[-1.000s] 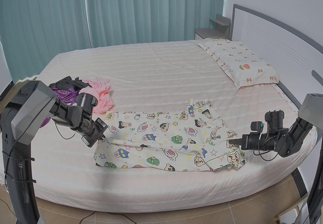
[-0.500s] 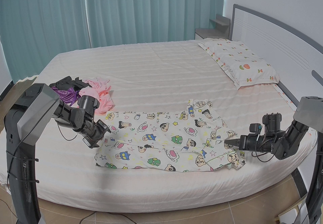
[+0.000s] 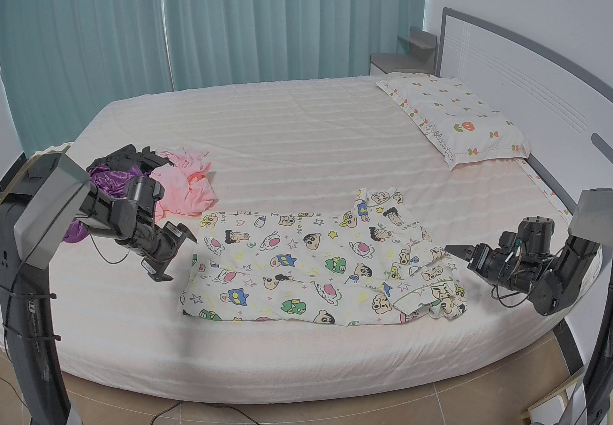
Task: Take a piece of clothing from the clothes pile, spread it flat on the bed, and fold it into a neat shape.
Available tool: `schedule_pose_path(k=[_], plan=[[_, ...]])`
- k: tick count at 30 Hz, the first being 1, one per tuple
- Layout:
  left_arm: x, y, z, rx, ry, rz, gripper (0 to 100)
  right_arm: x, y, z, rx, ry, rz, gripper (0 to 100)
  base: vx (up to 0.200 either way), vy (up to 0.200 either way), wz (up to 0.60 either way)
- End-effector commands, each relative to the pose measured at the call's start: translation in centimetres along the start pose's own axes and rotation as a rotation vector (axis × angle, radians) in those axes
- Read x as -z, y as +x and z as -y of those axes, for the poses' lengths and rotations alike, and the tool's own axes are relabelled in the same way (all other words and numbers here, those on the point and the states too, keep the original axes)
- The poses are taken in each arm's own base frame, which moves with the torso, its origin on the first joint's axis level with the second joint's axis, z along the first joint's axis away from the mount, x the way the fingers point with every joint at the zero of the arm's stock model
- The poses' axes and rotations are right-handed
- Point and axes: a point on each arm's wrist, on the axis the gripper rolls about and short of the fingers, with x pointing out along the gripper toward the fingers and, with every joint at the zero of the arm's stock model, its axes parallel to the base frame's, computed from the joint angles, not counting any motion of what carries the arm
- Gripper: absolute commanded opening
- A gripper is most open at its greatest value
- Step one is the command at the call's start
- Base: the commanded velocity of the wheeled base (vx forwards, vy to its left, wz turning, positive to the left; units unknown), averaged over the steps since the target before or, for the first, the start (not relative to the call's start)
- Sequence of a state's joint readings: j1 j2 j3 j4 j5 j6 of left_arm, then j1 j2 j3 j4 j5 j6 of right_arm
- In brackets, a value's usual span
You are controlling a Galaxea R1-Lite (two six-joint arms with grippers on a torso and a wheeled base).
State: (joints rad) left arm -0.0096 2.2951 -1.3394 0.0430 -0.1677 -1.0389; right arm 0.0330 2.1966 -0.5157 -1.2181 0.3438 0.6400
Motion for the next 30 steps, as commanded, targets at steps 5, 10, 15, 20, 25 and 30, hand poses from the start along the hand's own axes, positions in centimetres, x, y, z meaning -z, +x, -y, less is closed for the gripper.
schedule_pose_path(k=[5, 10, 15, 20, 25, 30], plan=[[2.5, -7.0, -4.5, 0.128, -0.066, -0.074, 100, 5.8, -3.8, -4.3, -0.057, 0.202, -0.012, 100, 0.000, 0.000, 0.00], [4.3, -7.9, -6.9, 0.152, -0.101, -0.065, 100, 7.4, -3.6, -5.3, -0.086, 0.202, -0.035, 100, 0.000, 0.000, 0.00], [5.7, -8.8, -8.8, 0.194, -0.138, -0.046, 100, 8.6, -3.2, -5.4, -0.044, 0.228, -0.045, 100, 0.000, 0.000, 0.00], [6.2, -9.3, -9.5, 0.254, -0.156, -0.011, 100, 9.6, -2.9, -5.2, 0.003, 0.268, -0.047, 100, 0.000, 0.000, 0.00], [6.4, -9.2, -9.7, 0.245, -0.159, -0.021, 100, 9.7, -2.0, -4.6, 0.035, 0.274, -0.028, 100, 0.000, 0.000, 0.00], [6.5, -9.1, -9.9, 0.239, -0.161, -0.026, 100, 9.7, -1.0, -4.2, 0.064, 0.269, 0.013, 100, 0.000, 0.000, 0.00]])
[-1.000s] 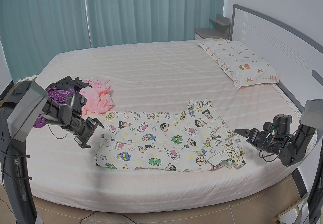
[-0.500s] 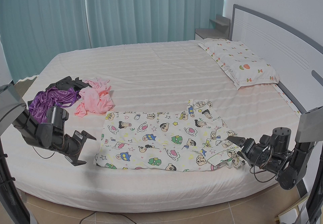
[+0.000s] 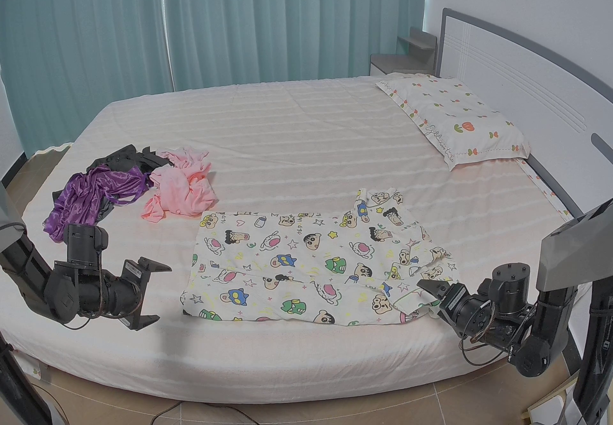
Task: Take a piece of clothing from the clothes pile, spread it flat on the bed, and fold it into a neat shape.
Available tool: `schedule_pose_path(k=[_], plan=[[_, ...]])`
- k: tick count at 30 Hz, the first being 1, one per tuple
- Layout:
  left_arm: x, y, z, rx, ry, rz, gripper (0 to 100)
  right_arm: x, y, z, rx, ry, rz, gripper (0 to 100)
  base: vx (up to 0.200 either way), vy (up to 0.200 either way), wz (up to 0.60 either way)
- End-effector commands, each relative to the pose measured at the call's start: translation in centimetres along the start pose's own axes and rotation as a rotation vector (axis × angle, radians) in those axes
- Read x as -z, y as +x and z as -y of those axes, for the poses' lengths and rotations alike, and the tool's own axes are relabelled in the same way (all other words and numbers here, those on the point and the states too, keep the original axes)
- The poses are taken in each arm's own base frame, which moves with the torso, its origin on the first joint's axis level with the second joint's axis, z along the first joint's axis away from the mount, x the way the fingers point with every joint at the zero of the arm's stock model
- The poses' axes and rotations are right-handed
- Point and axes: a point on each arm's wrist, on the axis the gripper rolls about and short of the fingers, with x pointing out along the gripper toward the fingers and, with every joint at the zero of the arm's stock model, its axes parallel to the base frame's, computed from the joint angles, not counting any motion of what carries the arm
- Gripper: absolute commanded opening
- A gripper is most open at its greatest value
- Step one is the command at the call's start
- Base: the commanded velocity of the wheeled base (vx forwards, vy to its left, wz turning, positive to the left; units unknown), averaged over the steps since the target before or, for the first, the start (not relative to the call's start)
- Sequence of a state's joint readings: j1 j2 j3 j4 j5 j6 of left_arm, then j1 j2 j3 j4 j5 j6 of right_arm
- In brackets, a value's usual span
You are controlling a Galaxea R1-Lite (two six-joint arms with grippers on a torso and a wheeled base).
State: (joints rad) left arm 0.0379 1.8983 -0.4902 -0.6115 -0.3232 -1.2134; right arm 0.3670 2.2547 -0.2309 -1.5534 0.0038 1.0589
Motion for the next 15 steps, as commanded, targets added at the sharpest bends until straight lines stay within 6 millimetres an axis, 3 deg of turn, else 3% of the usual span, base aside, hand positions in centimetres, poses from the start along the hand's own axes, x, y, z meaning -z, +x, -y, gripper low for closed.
schedule_pose_path(k=[1, 15], plan=[[0.1, -0.2, -0.2, -0.001, -0.001, 0.001, 100, 0.2, 1.2, 0.7, 0.025, -0.005, 0.020, 100, 0.000, 0.000, 0.00], [0.2, 0.0, -0.7, -0.021, -0.004, -0.001, 100, -2.7, 1.9, 3.0, 0.092, 0.046, 0.124, 100, 0.000, 0.000, 0.00]])
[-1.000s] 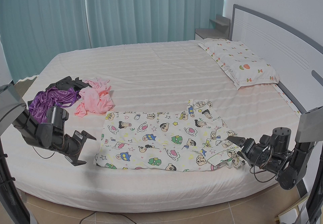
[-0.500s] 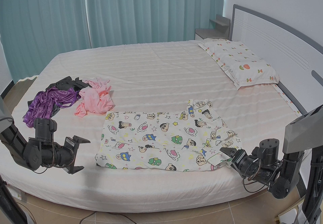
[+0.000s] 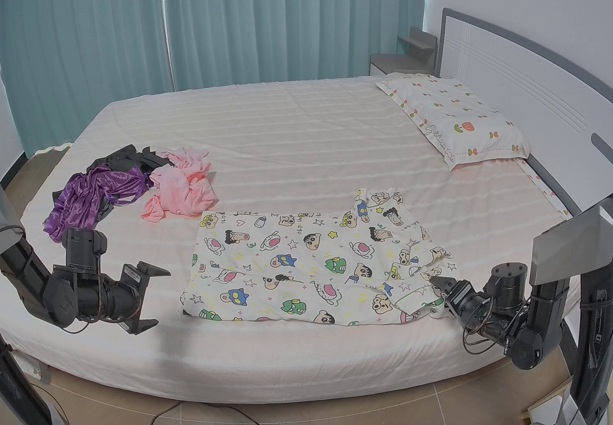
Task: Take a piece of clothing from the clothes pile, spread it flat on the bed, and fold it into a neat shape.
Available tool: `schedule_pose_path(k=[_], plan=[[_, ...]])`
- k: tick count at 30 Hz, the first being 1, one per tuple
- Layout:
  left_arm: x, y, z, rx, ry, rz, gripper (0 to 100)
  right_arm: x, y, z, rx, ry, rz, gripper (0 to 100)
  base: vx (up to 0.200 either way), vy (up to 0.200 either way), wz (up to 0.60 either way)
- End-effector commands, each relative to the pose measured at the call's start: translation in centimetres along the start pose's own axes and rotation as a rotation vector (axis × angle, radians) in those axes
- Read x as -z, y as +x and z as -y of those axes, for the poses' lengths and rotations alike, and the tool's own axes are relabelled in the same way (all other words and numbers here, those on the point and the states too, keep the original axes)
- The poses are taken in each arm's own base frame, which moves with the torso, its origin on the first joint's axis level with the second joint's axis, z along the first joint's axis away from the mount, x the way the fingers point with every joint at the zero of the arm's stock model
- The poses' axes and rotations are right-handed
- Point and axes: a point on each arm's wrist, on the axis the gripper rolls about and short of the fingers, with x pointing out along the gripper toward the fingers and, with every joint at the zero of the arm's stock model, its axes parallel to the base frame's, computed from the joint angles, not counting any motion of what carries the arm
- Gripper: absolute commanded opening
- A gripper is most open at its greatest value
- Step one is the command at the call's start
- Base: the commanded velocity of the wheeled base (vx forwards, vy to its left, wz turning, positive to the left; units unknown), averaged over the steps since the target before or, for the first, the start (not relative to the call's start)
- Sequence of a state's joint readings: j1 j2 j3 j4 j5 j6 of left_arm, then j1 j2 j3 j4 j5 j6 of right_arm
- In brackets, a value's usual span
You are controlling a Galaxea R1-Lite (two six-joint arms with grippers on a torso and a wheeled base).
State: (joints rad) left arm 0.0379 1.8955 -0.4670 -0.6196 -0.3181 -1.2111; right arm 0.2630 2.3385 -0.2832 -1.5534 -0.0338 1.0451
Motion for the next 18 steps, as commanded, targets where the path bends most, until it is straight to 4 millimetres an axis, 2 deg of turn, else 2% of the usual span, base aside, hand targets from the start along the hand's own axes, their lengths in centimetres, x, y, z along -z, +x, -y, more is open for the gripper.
schedule_pose_path(k=[1, 4, 10, 18], plan=[[0.0, 0.2, -0.1, -0.008, -0.003, -0.003, 100, -1.0, 0.3, 0.4, 0.001, 0.018, 0.038, 100, 0.000, 0.000, 0.00], [0.0, 0.2, -0.2, -0.010, -0.002, -0.002, 100, -1.7, 0.5, 0.6, 0.002, 0.029, 0.060, 100, 0.000, 0.000, 0.00], [0.0, 0.2, -0.2, -0.010, 0.000, -0.002, 100, -1.7, 0.5, 0.7, 0.016, 0.017, 0.074, 100, 0.000, 0.000, 0.00], [0.0, 0.4, -0.3, -0.015, 0.002, -0.005, 100, -0.7, -1.2, 0.6, 0.047, -0.086, 0.046, 100, 0.000, 0.000, 0.00]])
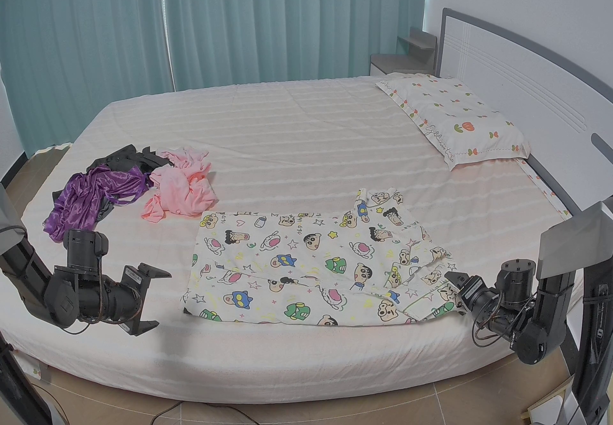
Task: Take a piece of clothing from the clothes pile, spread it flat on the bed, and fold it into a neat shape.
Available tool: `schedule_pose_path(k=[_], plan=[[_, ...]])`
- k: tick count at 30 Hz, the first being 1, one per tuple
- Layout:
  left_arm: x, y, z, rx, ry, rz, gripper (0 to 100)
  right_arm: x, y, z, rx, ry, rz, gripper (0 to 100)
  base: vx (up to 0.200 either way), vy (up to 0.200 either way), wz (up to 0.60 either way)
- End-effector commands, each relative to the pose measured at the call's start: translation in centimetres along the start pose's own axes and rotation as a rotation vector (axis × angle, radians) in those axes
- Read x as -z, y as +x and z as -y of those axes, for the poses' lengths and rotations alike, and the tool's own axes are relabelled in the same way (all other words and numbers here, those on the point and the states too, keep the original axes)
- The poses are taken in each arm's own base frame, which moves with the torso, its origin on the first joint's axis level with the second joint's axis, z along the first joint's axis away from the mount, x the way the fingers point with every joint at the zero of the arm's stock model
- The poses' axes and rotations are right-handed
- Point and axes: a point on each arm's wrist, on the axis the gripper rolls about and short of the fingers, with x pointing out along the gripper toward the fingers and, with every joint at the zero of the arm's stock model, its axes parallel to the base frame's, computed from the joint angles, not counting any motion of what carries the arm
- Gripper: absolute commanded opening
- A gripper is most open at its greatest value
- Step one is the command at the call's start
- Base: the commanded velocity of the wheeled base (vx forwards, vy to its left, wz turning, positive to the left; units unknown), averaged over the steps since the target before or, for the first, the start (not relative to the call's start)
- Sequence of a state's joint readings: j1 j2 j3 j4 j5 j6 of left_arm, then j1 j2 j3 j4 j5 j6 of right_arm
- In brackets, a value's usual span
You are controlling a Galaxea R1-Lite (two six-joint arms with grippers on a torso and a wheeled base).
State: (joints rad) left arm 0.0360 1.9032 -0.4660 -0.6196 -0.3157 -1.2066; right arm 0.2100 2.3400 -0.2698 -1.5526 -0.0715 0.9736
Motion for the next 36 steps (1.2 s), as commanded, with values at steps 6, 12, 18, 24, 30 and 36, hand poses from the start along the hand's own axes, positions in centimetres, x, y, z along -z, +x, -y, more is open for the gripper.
schedule_pose_path(k=[6, 12, 18, 24, 30, 36], plan=[[0.0, 0.2, -0.1, -0.005, 0.004, -0.004, 100, 1.3, -2.4, -0.7, -0.025, -0.085, -0.062, 100, 0.000, 0.000, 0.00], [0.0, 0.2, -0.1, -0.005, 0.004, -0.004, 100, 2.2, -4.3, -1.0, -0.030, -0.114, -0.112, 100, 0.000, 0.000, 0.00], [0.1, 0.2, -0.2, -0.008, 0.003, -0.005, 100, 3.1, -5.7, -0.8, -0.017, -0.135, -0.160, 100, 0.000, 0.000, 0.00], [0.1, 0.2, -0.3, -0.011, 0.002, -0.006, 100, 3.9, -5.7, -2.1, -0.072, -0.114, -0.179, 100, 0.000, 0.000, 0.00], [0.1, 0.2, -0.3, -0.013, 0.004, -0.006, 100, 3.8, -4.9, -3.1, -0.120, -0.075, -0.158, 100, 0.000, 0.000, 0.00], [0.1, 0.2, -0.2, -0.011, 0.004, -0.006, 100, 4.3, -2.8, -3.1, -0.122, -0.071, -0.156, 100, 0.000, 0.000, 0.00]])
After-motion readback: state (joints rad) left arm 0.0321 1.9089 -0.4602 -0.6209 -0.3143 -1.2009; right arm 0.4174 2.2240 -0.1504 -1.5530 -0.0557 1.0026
